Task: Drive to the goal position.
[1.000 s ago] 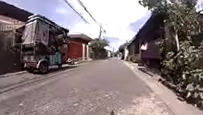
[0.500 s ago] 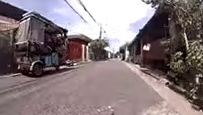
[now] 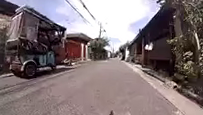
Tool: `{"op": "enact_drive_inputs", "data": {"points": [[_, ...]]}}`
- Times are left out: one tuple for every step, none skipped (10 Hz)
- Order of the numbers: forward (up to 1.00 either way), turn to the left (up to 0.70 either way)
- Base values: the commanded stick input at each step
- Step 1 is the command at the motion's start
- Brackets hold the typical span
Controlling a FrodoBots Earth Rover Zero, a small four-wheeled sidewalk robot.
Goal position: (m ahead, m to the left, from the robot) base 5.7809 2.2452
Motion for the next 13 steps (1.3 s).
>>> {"op": "enact_drive_inputs", "data": {"points": [[0.7, 0.0], [0.7, 0.0], [0.7, 0.0], [0.7, 0.0], [0.7, 0.0], [0.7, 0.0], [0.7, 0.0], [0.7, 0.0], [0.7, 0.0], [0.7, 0.0], [0.7, 0.0], [0.7, -0.01], [0.7, -0.25]]}}
